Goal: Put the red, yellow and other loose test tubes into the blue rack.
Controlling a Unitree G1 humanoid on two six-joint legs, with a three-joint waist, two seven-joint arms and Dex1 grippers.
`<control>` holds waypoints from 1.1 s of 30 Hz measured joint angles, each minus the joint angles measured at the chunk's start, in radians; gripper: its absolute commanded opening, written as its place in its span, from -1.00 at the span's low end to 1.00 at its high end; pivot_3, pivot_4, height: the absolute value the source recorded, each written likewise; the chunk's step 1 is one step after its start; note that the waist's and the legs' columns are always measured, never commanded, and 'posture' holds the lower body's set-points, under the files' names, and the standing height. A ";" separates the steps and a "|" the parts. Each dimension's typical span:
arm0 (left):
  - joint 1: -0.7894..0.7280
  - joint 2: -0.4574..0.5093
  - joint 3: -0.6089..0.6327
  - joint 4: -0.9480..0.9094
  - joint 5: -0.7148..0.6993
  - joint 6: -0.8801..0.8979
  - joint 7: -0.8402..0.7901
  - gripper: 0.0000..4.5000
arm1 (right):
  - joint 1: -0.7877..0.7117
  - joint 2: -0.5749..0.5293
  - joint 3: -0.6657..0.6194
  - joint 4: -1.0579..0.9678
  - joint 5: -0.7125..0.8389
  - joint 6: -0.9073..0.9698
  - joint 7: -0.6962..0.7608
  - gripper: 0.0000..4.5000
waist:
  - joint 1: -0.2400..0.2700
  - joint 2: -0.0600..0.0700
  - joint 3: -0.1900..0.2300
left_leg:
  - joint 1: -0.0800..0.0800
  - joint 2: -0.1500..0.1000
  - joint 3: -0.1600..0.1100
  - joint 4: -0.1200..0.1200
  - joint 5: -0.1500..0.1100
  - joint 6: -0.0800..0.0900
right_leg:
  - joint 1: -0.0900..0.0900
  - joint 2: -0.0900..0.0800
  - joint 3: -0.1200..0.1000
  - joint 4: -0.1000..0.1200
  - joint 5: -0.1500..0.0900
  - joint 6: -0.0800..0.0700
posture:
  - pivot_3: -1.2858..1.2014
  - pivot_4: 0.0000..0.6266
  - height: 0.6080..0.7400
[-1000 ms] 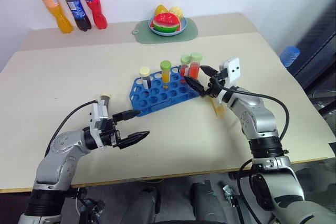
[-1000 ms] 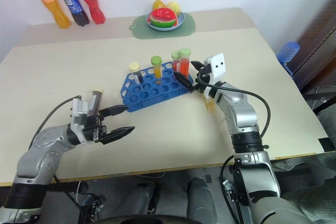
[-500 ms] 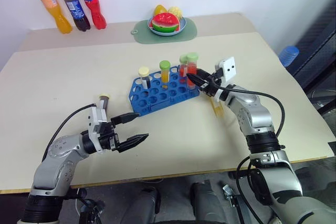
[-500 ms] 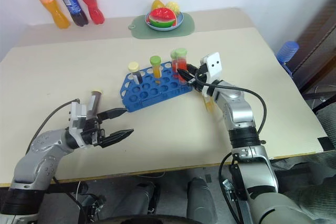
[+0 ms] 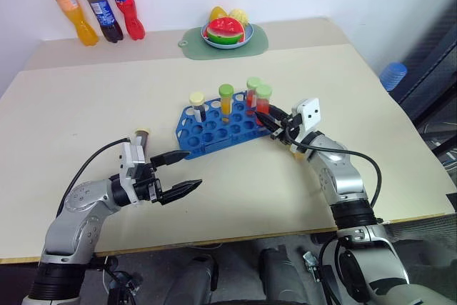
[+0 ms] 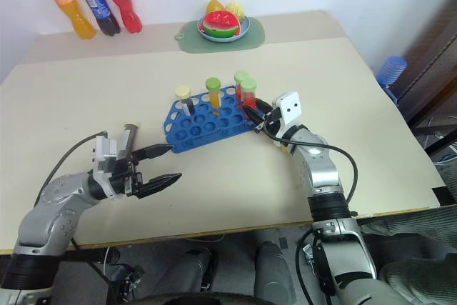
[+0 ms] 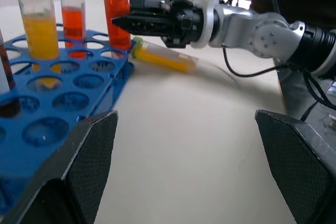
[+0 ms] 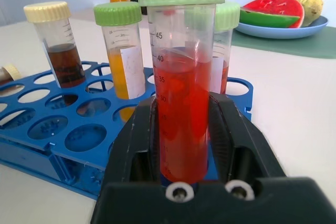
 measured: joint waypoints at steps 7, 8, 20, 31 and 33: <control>-0.006 -0.001 -0.004 0.008 0.000 0.000 -0.006 0.93 | 0.009 -0.021 0.007 -0.084 -0.071 -0.031 -0.061 0.98 | 0.002 0.000 0.000 | 0.000 0.000 0.000 0.000 0.000 0.000 | 0.000 0.000 0.000 0.000 0.000 0.000 | 0.03 -0.52 1.00; -0.006 -0.003 -0.005 0.009 0.000 0.000 -0.007 0.93 | 0.022 -0.036 0.008 -0.123 -0.072 -0.018 -0.060 0.98 | 0.004 0.000 0.000 | 0.000 0.000 0.000 0.000 0.000 0.000 | 0.000 0.000 0.000 0.000 0.000 0.000 | 0.03 -0.52 1.00; -0.010 -0.006 -0.018 0.024 0.004 -0.002 -0.026 0.93 | 0.247 -0.318 0.009 -0.703 -0.059 0.605 -0.054 0.98 | 0.004 0.000 0.000 | -0.001 0.000 0.000 0.000 -0.001 0.002 | 0.001 0.000 0.000 -0.001 0.000 0.000 | 0.03 -0.52 1.00; -0.050 -0.016 -0.039 0.059 0.014 -0.015 -0.047 0.93 | -0.075 -0.302 -0.027 -0.519 0.027 1.261 -0.135 0.98 | 0.006 -0.001 0.000 | -0.002 0.000 0.000 0.000 -0.002 0.003 | 0.002 -0.001 -0.002 -0.007 0.001 -0.001 | 0.03 -0.52 1.00; -0.051 -0.016 -0.041 0.060 0.015 -0.016 -0.048 0.93 | -0.137 -0.297 -0.027 -0.453 0.043 1.326 -0.136 0.98 | 0.004 -0.001 0.000 | -0.002 0.000 0.000 0.000 -0.002 0.003 | 0.002 -0.001 -0.002 -0.008 0.001 -0.001 | 0.03 -0.52 1.00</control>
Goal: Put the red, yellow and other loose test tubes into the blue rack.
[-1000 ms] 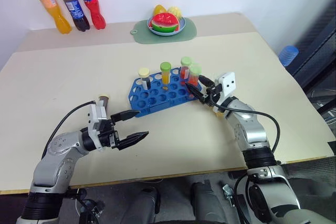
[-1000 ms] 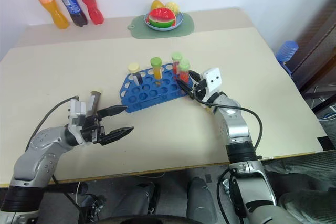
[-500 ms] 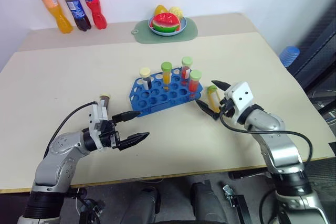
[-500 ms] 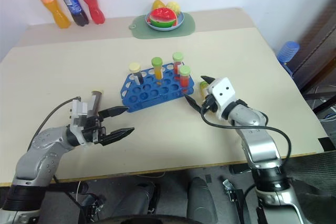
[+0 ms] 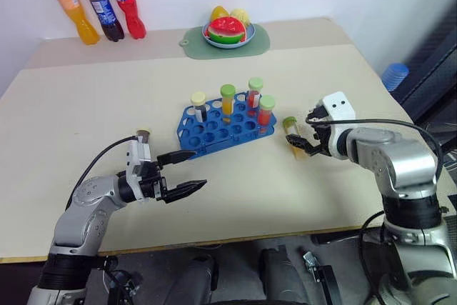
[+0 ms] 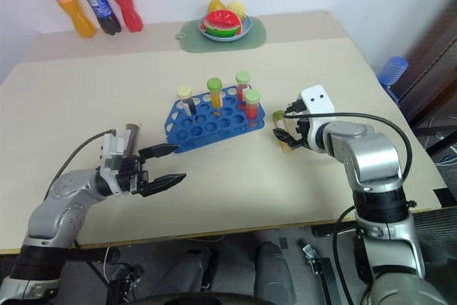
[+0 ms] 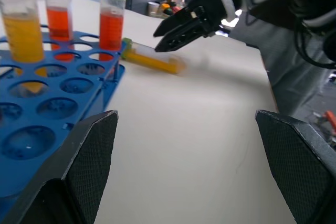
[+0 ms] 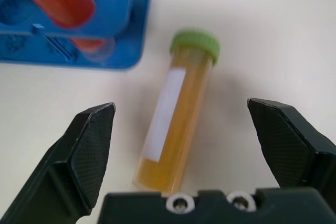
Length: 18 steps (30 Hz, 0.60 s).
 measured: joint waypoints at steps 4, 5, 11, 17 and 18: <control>0.002 0.002 0.000 0.000 0.000 -0.001 0.000 0.93 | -0.092 0.000 0.011 0.131 0.008 0.022 0.001 0.98 | 0.001 0.000 0.000 | 0.000 0.000 0.000 0.000 0.000 0.000 | 0.000 0.000 0.000 -0.001 0.000 0.000 | 0.03 -0.52 1.00; 0.003 0.002 -0.001 -0.001 0.000 -0.001 0.000 0.93 | -0.104 0.003 0.018 0.166 0.009 0.020 0.003 0.98 | 0.001 0.000 0.000 | 0.000 0.000 0.000 0.000 0.000 0.000 | 0.000 0.000 0.000 -0.001 0.000 0.000 | 0.03 -0.52 1.00; 0.027 0.007 0.001 -0.006 0.000 -0.001 0.008 0.93 | -0.145 0.003 0.073 0.292 0.026 0.007 0.038 0.98 | -0.002 0.000 0.000 | 0.000 0.000 0.000 0.000 0.000 0.000 | 0.000 0.000 0.000 -0.001 0.000 0.000 | 0.03 -0.52 1.00; 0.044 0.012 0.002 -0.026 -0.001 -0.001 0.014 0.93 | -0.150 -0.012 0.147 0.319 0.015 -0.072 0.072 0.02 | -0.004 0.000 0.000 | 0.000 0.000 0.000 0.000 0.000 0.000 | 0.000 0.000 0.000 -0.001 0.000 0.000 | 0.03 -0.52 1.00; 0.044 0.013 0.002 -0.026 -0.001 -0.001 0.017 0.93 | -0.150 -0.013 0.159 0.321 0.014 -0.087 0.081 -0.20 | -0.005 0.000 0.000 | 0.000 0.000 0.000 0.000 0.000 0.000 | 0.000 0.000 0.000 -0.001 0.000 0.000 | 0.03 -0.52 1.00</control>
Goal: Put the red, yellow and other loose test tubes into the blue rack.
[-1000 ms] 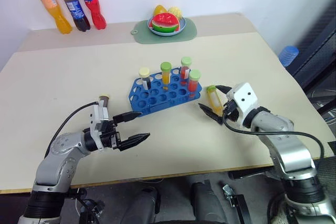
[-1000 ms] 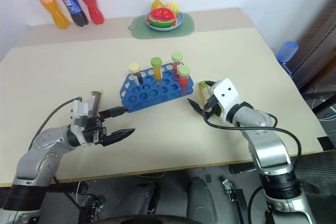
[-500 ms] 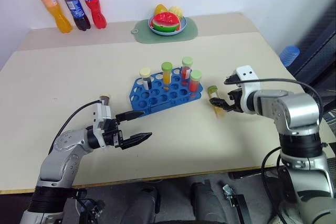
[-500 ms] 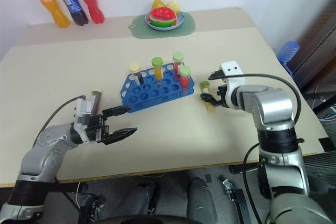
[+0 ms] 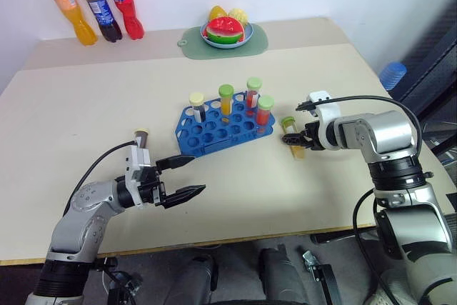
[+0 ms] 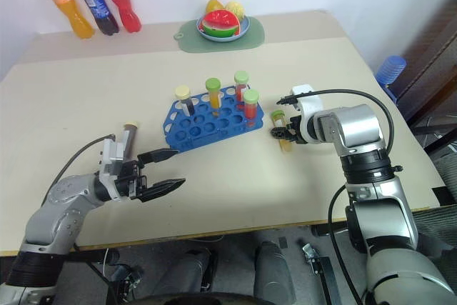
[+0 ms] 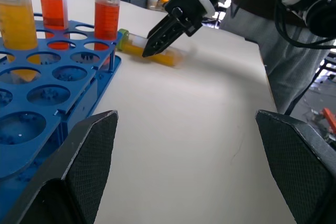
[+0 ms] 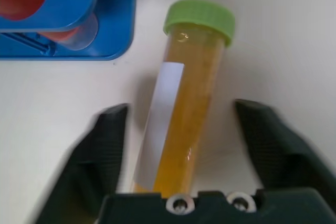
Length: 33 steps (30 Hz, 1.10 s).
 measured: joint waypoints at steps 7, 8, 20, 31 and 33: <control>0.010 0.005 0.003 -0.008 -0.001 0.000 0.010 0.93 | 0.088 -0.125 0.170 -0.101 -0.110 -0.264 0.042 -0.58 | 0.012 -0.001 0.000 | 0.000 -0.001 -0.001 0.002 -0.001 0.001 | 0.003 0.000 -0.001 -0.002 0.001 0.002 | 0.03 -0.52 1.00; 0.010 0.005 0.003 -0.009 -0.001 0.000 0.012 0.93 | 0.112 -0.156 0.188 -0.118 -0.134 -0.309 0.045 -0.58 | 0.017 -0.001 0.000 | 0.000 -0.001 0.000 0.002 -0.001 0.002 | 0.003 0.000 -0.001 -0.002 0.001 0.002 | 0.03 -0.52 1.00; -0.003 0.004 0.000 -0.006 -0.002 -0.001 0.010 0.93 | 0.444 -0.161 -0.180 -0.337 -0.094 -0.370 -0.025 -0.58 | 0.025 0.000 0.000 | 0.001 0.001 -0.001 0.000 -0.001 0.002 | 0.003 0.000 -0.001 -0.004 0.001 0.002 | 0.03 -0.52 1.00; -0.027 0.005 -0.002 0.022 -0.001 -0.002 -0.010 0.93 | 0.500 0.199 -0.135 -0.550 0.138 -0.736 0.126 -0.58 | 0.007 0.000 0.001 | 0.003 0.001 -0.001 0.001 -0.001 0.002 | 0.005 0.001 -0.001 -0.003 0.002 0.002 | 0.03 -0.52 1.00; -0.026 0.005 -0.001 0.024 0.000 -0.002 -0.010 0.93 | 0.406 0.316 -0.091 -0.468 0.097 -0.860 0.081 -0.58 | 0.004 0.000 0.000 | 0.003 0.001 -0.001 0.001 0.000 0.001 | 0.005 0.001 -0.001 -0.003 0.002 0.001 | 0.03 -0.52 1.00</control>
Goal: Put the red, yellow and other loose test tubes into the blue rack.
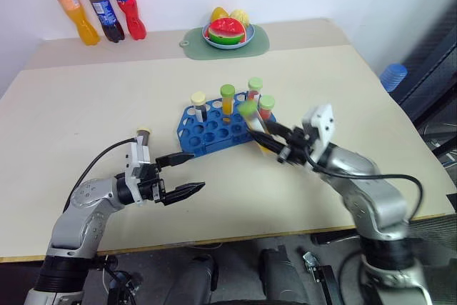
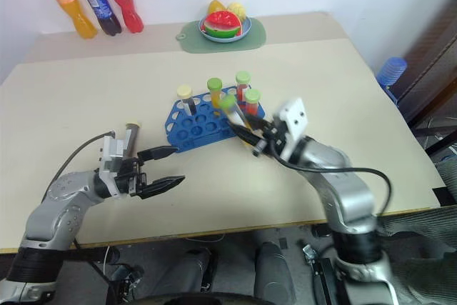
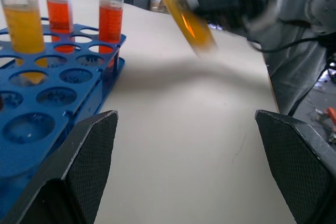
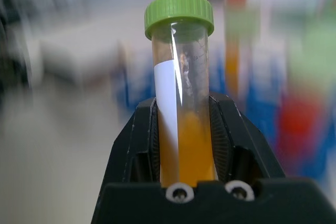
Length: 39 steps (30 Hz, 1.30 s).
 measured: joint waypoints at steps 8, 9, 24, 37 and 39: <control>0.030 0.001 0.011 -0.011 0.000 -0.001 0.014 0.93 | -0.071 0.169 0.068 0.391 -0.154 -0.374 -0.094 -0.58 | -0.002 -0.001 0.000 | -0.001 -0.001 0.001 -0.001 0.002 -0.004 | -0.003 -0.001 0.000 0.000 0.000 0.000 | 0.03 -0.52 1.00; 0.036 0.001 0.018 -0.016 0.000 -0.001 0.017 0.93 | -0.072 0.177 0.069 0.430 -0.168 -0.421 -0.100 -0.58 | -0.003 -0.001 0.000 | -0.001 -0.001 0.001 -0.001 0.002 -0.004 | -0.003 -0.001 0.000 0.000 0.000 0.000 | 0.03 -0.52 1.00; 0.082 0.003 0.044 -0.071 -0.003 0.002 0.053 0.93 | -0.181 0.252 0.061 0.827 -0.252 -0.755 -0.160 -0.58 | -0.007 0.000 0.000 | -0.001 -0.001 0.001 -0.001 0.003 -0.005 | -0.003 0.000 0.000 0.002 0.000 -0.001 | 0.03 -0.52 1.00; 0.102 0.003 0.054 -0.081 -0.009 0.005 0.070 0.93 | -0.219 0.262 0.028 1.002 -0.248 -0.863 -0.132 0.71 | -0.009 0.000 -0.001 | 0.000 0.000 0.000 -0.001 0.003 -0.006 | -0.003 0.001 0.000 0.004 0.000 -0.001 | 0.03 -0.52 1.00; 0.102 0.003 0.059 -0.081 -0.015 0.007 0.073 0.93 | -0.207 0.253 0.030 1.001 -0.252 -0.871 -0.125 0.97 | -0.009 0.000 -0.001 | 0.000 0.000 0.000 -0.001 0.003 -0.006 | -0.003 0.001 0.000 0.004 0.000 -0.001 | 0.03 -0.52 1.00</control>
